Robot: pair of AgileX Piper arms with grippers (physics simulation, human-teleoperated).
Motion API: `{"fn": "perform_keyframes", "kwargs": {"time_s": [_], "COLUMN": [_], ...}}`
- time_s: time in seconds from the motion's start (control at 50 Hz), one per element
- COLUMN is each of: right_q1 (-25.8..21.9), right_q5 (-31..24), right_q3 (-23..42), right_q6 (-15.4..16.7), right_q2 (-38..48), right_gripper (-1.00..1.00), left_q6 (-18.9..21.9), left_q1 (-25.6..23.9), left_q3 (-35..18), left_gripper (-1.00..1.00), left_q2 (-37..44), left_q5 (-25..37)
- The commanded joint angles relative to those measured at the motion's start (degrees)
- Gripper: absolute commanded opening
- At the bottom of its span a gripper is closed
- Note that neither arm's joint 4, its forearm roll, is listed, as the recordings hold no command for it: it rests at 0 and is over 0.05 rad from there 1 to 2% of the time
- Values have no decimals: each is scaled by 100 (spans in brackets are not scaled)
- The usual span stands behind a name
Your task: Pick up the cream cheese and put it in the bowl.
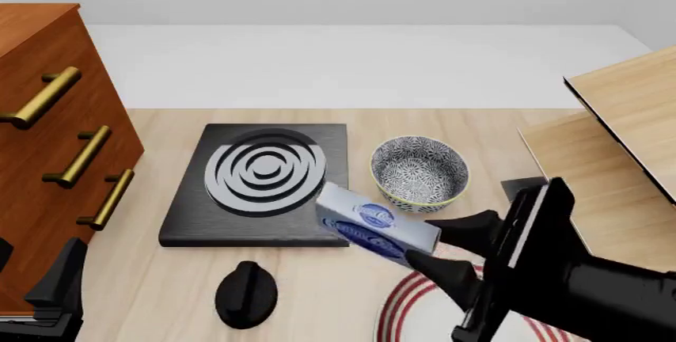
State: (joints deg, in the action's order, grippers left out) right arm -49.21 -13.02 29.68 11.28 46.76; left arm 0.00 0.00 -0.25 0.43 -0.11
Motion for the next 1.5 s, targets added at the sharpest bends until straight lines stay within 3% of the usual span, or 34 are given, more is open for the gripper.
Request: {"fn": "perform_keyframes", "kwargs": {"time_s": [0.02,0.54,0.7,1.06,1.5], "right_q1": [587,1439,1570,2212,2706], "right_q5": [-530,-1389,-1534,-1848,-1728], "right_q3": [340,1165,1448,1743,2004], "right_q6": [6,227,49,-20,-133], "right_q2": [-110,395,597,904,1628], "right_gripper": [-100,-100,-100,-100,-100], "left_q6": [0,0,0,0,0], "left_q1": [0,0,0,0,0], "left_q3": [0,0,0,0,0], "left_gripper": [100,100,100,100,100], "left_q2": [0,0,0,0,0], "left_q5": [0,0,0,0,0]}}
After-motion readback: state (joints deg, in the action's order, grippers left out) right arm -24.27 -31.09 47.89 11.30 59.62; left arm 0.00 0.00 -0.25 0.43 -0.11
